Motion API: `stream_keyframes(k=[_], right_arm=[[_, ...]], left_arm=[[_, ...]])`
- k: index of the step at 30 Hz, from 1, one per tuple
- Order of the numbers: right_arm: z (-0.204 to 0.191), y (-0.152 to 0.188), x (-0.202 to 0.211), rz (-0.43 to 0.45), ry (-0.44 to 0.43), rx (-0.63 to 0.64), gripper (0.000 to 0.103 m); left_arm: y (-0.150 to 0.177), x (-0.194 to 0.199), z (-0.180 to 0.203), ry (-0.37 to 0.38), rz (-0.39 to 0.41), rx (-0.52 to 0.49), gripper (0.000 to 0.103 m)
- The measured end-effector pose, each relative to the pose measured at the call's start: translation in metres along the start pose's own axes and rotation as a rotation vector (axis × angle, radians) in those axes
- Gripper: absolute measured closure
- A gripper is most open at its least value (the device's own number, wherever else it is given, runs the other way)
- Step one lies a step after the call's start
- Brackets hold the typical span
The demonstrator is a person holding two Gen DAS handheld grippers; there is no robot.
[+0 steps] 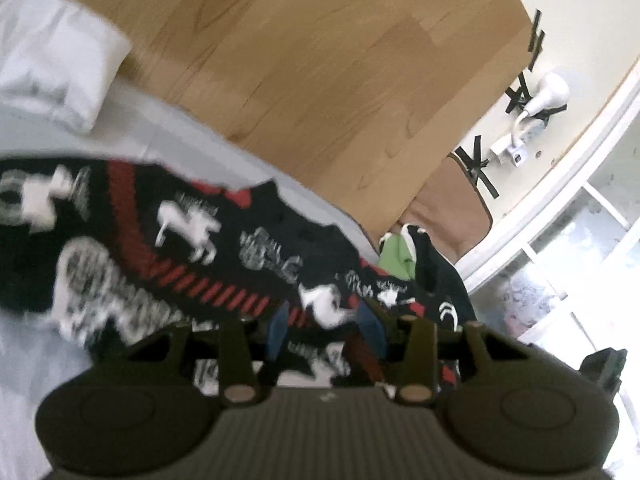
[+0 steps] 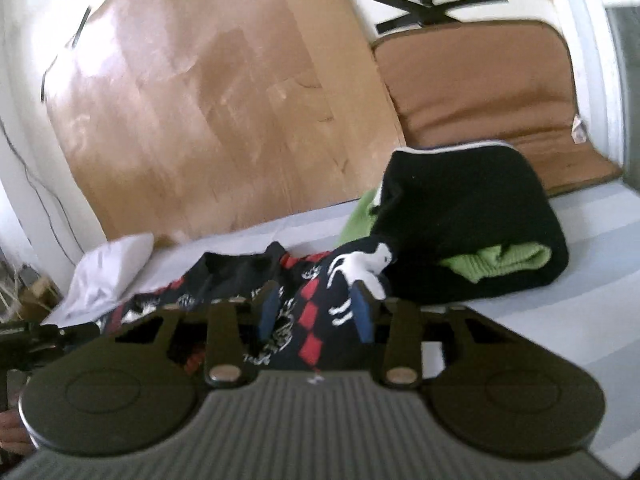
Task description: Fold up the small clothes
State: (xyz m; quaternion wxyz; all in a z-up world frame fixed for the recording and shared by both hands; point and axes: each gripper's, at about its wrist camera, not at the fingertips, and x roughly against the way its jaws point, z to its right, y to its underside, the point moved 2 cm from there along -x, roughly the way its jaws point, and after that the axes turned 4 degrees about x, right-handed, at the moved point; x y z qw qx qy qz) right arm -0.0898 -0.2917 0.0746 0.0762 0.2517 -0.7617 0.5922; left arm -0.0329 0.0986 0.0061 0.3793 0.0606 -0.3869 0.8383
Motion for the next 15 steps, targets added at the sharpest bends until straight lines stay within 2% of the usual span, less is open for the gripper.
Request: stream_keyframes(k=[1,2,3,5,6,7,9,11,12,13,15], right_arm=[[0.006,0.004,-0.014,-0.05,0.018,0.01,0.067],[0.012,0.011,-0.036,-0.147,0.099,0.047,0.067],[0.017,0.017,-0.049,-0.164,0.156,0.078,0.067],[0.021,0.013,-0.055,-0.17,0.141,0.015,0.07],[0.02,0.01,-0.05,-0.128,0.124,-0.021,0.068],[0.015,0.006,-0.043,-0.062,0.068,-0.046,0.068],[-0.001,0.001,-0.041,-0.027,-0.07,-0.074,0.068],[-0.017,0.003,-0.063,-0.095,-0.178,-0.089,0.065],[-0.024,0.005,-0.078,-0.133,-0.193,-0.088,0.06],[-0.03,0.007,-0.094,-0.164,-0.198,-0.083,0.051],[-0.036,0.014,-0.129,-0.229,-0.161,-0.077,0.048]], left_arm=[[-0.005,-0.005,0.005,-0.013,-0.002,-0.013,0.064],[-0.01,-0.013,0.009,-0.028,-0.015,-0.02,0.064],[-0.014,-0.022,0.013,-0.037,-0.031,-0.024,0.064],[-0.018,-0.039,0.018,-0.063,-0.057,-0.04,0.064],[-0.018,-0.045,0.02,-0.081,-0.065,-0.052,0.064],[-0.018,-0.05,0.022,-0.095,-0.067,-0.062,0.064],[-0.018,-0.053,0.022,-0.098,-0.064,-0.069,0.064],[-0.018,-0.052,0.02,-0.104,-0.059,-0.063,0.064],[-0.018,-0.052,0.018,-0.112,-0.06,-0.057,0.064],[-0.019,-0.051,0.015,-0.122,-0.06,-0.048,0.064],[-0.019,-0.048,0.013,-0.136,-0.058,-0.036,0.064]])
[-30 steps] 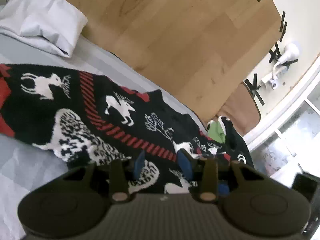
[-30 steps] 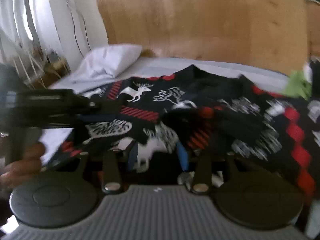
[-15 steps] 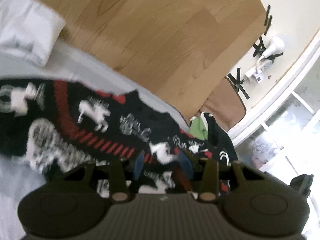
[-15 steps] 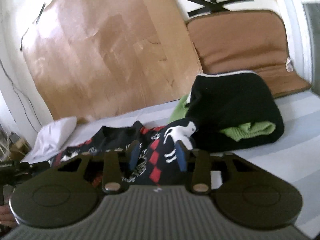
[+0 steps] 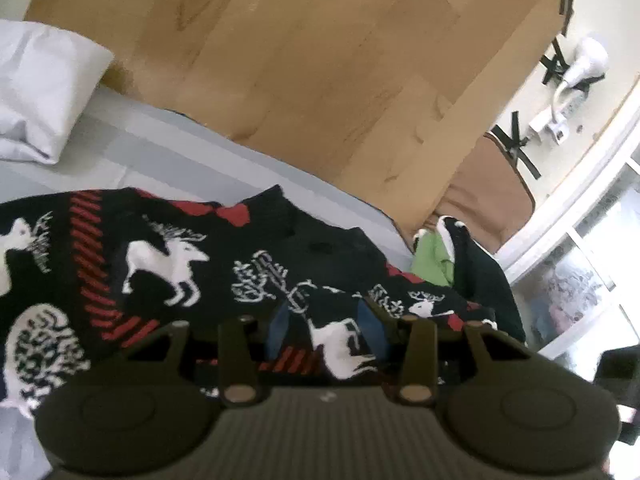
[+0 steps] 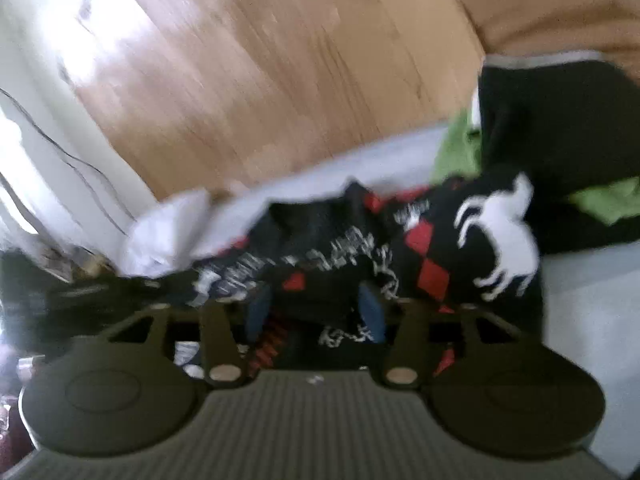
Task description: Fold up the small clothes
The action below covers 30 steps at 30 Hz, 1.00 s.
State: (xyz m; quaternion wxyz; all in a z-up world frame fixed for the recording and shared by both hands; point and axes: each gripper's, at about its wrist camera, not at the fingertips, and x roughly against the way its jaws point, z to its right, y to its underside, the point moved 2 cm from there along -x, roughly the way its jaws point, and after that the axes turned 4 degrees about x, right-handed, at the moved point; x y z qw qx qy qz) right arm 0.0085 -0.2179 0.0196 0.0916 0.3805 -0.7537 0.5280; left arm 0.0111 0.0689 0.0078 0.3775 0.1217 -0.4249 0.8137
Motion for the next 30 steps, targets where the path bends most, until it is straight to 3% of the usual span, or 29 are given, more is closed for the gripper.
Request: stream_keyframes(k=[2,3,4,6,9,12,14,16,18,20,21,22,23,24,25,27,30], right_arm=[[0.002,0.003,-0.031,-0.054,-0.022,-0.013,0.056],[-0.001,0.005,-0.036,-0.043,-0.028,0.01,0.087],[-0.003,0.004,-0.041,-0.055,-0.031,0.037,0.091],[-0.007,0.0,-0.027,0.026,-0.048,0.071,0.091],[-0.005,-0.008,0.012,0.176,0.051,0.185,0.091],[0.02,-0.008,0.023,0.201,0.154,0.186,0.089],[0.038,0.001,0.015,0.158,0.203,0.152,0.082],[0.052,0.006,0.008,0.134,0.201,0.096,0.064],[0.06,0.007,0.013,0.176,0.199,0.046,0.047],[0.069,0.006,0.016,0.222,0.216,-0.003,0.041],[0.071,0.005,0.012,0.223,0.211,-0.029,0.041],[0.074,0.003,0.006,0.203,0.197,-0.05,0.048],[0.075,0.002,-0.002,0.165,0.175,-0.054,0.063],[0.074,0.002,-0.004,0.125,0.166,-0.039,0.087],[0.068,0.001,-0.012,0.103,0.195,-0.011,0.087],[0.05,-0.001,-0.015,0.137,0.183,0.049,0.088],[0.026,-0.007,-0.022,0.173,0.151,0.114,0.088]], left_arm=[[0.0,0.003,0.0,-0.008,0.001,0.0,0.063],[0.0,0.003,0.001,-0.011,0.0,-0.005,0.062],[-0.001,0.003,0.004,-0.016,-0.001,-0.014,0.061],[-0.002,0.002,0.008,-0.016,-0.003,-0.032,0.059],[-0.004,-0.006,0.016,-0.002,-0.016,-0.049,0.054],[-0.002,-0.026,0.029,0.031,-0.06,-0.06,0.048],[0.003,-0.043,0.04,0.06,-0.112,-0.077,0.046],[0.009,-0.062,0.053,0.075,-0.173,-0.091,0.046],[0.015,-0.079,0.06,0.09,-0.229,-0.089,0.046],[0.019,-0.09,0.063,0.097,-0.249,-0.076,0.046],[0.02,-0.092,0.066,0.089,-0.242,-0.082,0.05],[0.022,-0.095,0.069,0.067,-0.243,-0.107,0.077],[0.022,-0.097,0.072,0.047,-0.251,-0.125,0.09],[0.022,-0.094,0.072,0.047,-0.244,-0.126,0.09],[0.02,-0.087,0.072,0.046,-0.221,-0.131,0.091],[0.013,-0.065,0.071,0.046,-0.141,-0.163,0.091],[0.004,-0.04,0.06,-0.038,-0.039,-0.202,0.091]])
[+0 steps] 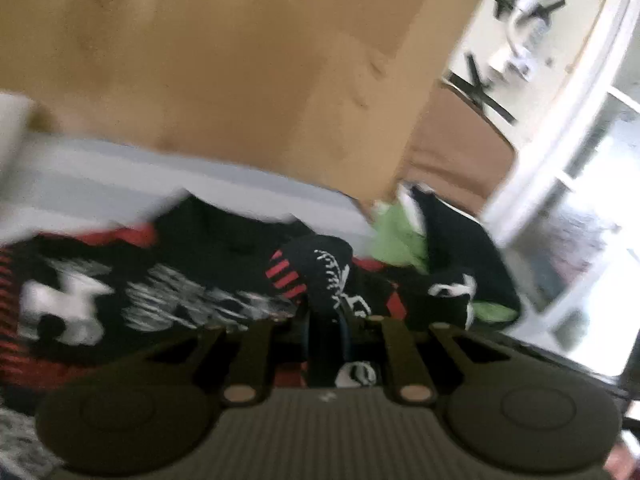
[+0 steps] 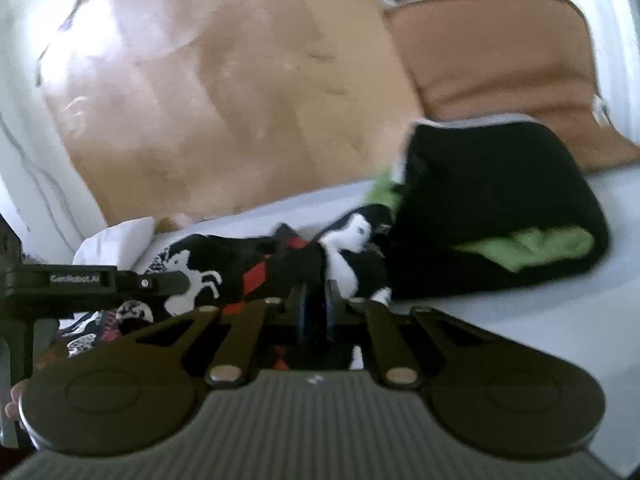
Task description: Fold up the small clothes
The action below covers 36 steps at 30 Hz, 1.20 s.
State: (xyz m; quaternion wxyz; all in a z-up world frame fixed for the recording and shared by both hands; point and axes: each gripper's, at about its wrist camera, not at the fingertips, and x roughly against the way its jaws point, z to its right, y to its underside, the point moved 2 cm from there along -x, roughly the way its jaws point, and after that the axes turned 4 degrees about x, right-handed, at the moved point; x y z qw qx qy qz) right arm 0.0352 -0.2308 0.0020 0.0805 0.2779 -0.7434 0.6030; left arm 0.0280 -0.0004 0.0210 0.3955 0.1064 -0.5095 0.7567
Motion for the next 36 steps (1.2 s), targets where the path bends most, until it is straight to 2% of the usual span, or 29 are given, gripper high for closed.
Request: stream_keyframes(k=[2,4,5,7,8,10,11,12,14,16,17,19,21,23,26,29,31,33,35,36], right_arm=[[-0.011,0.001,-0.025,-0.036,0.034,0.052,0.068],[-0.019,0.002,-0.041,-0.071,0.094,0.077,0.064],[-0.025,0.001,-0.039,-0.043,0.1,0.091,0.064],[-0.041,-0.001,-0.023,0.045,0.029,0.142,0.062],[-0.045,0.0,-0.023,0.052,0.0,0.158,0.06],[-0.034,0.006,-0.041,-0.052,0.01,0.142,0.058],[-0.017,0.011,-0.059,-0.141,0.047,0.088,0.059],[-0.002,0.013,-0.061,-0.105,0.014,-0.009,0.06],[0.007,0.007,-0.057,-0.119,0.005,-0.127,0.057],[-0.008,0.005,-0.044,-0.062,0.008,-0.083,0.056],[-0.022,0.005,-0.038,-0.046,-0.019,-0.041,0.056],[-0.053,0.003,-0.034,-0.049,-0.118,0.016,0.055],[-0.087,0.005,-0.032,-0.095,-0.264,0.05,0.055],[-0.136,0.015,-0.037,-0.166,-0.435,0.125,0.055],[-0.23,0.052,-0.036,-0.241,-0.661,0.398,0.054],[-0.307,0.096,-0.026,-0.302,-0.833,0.651,0.052],[-0.344,0.122,-0.03,-0.329,-0.892,0.787,0.043],[-0.369,0.141,-0.041,-0.33,-0.877,0.901,0.038],[-0.382,0.15,-0.068,-0.365,-0.81,0.941,0.041],[-0.382,0.15,-0.077,-0.385,-0.803,0.914,0.05]], left_arm=[[0.003,-0.009,-0.011,-0.038,-0.04,0.018,0.089],[0.014,-0.026,-0.024,-0.059,-0.103,0.04,0.082],[0.018,-0.026,-0.028,-0.048,-0.076,0.037,0.081],[0.021,-0.024,-0.03,-0.03,-0.063,0.037,0.08],[0.021,-0.024,-0.031,-0.023,-0.064,0.049,0.079],[0.019,-0.025,-0.03,-0.03,-0.08,0.065,0.079],[0.017,-0.019,-0.03,-0.047,-0.085,0.071,0.076],[0.015,-0.007,-0.03,-0.055,-0.07,0.071,0.076],[0.017,0.035,-0.031,-0.021,0.017,0.05,0.073],[0.023,0.091,-0.043,0.039,0.108,0.047,0.062],[0.028,0.118,-0.051,0.052,0.156,0.045,0.057],[0.038,0.176,-0.072,0.009,0.252,0.032,0.055],[0.046,0.229,-0.102,-0.122,0.324,0.038,0.055],[0.053,0.273,-0.131,-0.255,0.374,0.093,0.055],[0.071,0.332,-0.161,-0.409,0.45,0.176,0.055],[0.093,0.369,-0.175,-0.467,0.513,0.25,0.053],[0.108,0.383,-0.183,-0.477,0.531,0.29,0.052],[0.121,0.392,-0.19,-0.49,0.533,0.314,0.051],[0.132,0.397,-0.193,-0.499,0.533,0.33,0.051],[0.135,0.399,-0.196,-0.504,0.534,0.339,0.051]])
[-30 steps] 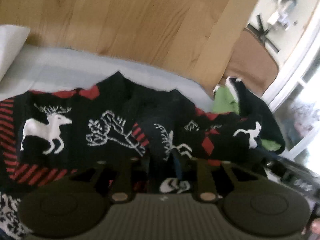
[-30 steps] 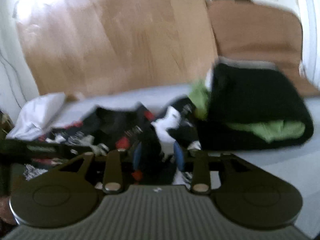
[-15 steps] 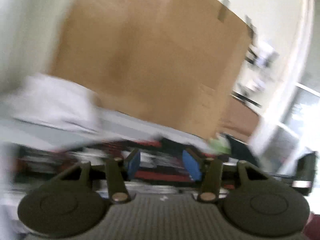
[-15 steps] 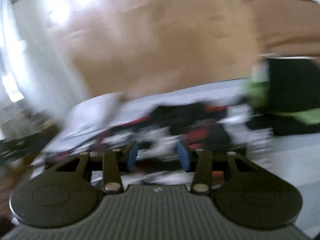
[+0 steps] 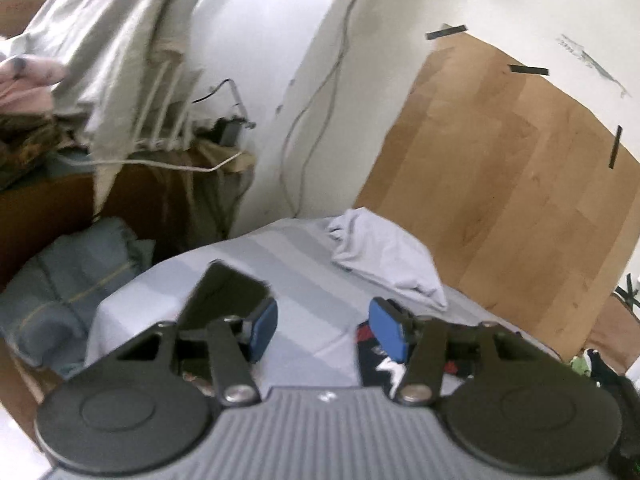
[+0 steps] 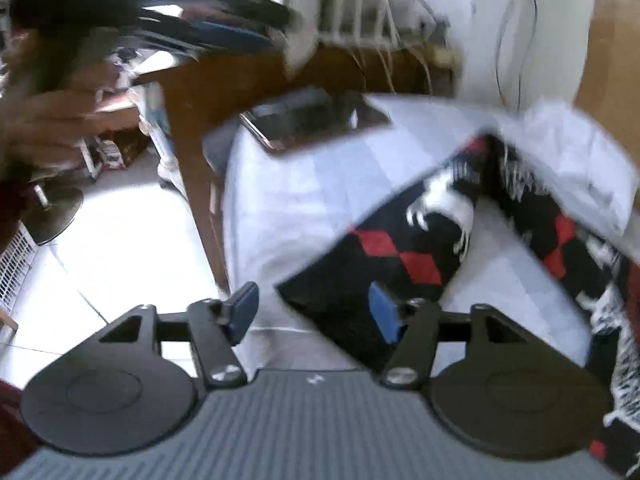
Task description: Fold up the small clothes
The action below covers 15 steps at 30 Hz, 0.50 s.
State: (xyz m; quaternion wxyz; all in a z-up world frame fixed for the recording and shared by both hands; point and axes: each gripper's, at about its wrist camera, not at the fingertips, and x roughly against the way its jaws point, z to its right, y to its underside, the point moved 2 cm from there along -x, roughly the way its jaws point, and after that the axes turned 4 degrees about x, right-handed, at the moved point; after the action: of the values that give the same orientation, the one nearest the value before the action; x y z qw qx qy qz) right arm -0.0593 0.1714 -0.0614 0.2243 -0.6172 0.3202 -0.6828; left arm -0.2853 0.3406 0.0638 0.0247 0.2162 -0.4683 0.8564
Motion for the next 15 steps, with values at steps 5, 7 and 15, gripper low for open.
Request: stream_keyframes(k=[5,7,15], right_arm=[[0.013,-0.039,0.025,0.036,-0.1,-0.228,0.093],[0.011,-0.074,0.052,0.129,-0.202,-0.302,0.093],[0.067,-0.147,0.184,0.48,-0.183,-0.348,0.093]], left_arm=[[-0.009,0.005,-0.034,-0.011,0.024,0.055,0.051],[-0.012,0.006,-0.039,-0.017,0.034,0.083,0.051],[-0.021,-0.001,-0.039,-0.011,0.028,0.114,0.049]])
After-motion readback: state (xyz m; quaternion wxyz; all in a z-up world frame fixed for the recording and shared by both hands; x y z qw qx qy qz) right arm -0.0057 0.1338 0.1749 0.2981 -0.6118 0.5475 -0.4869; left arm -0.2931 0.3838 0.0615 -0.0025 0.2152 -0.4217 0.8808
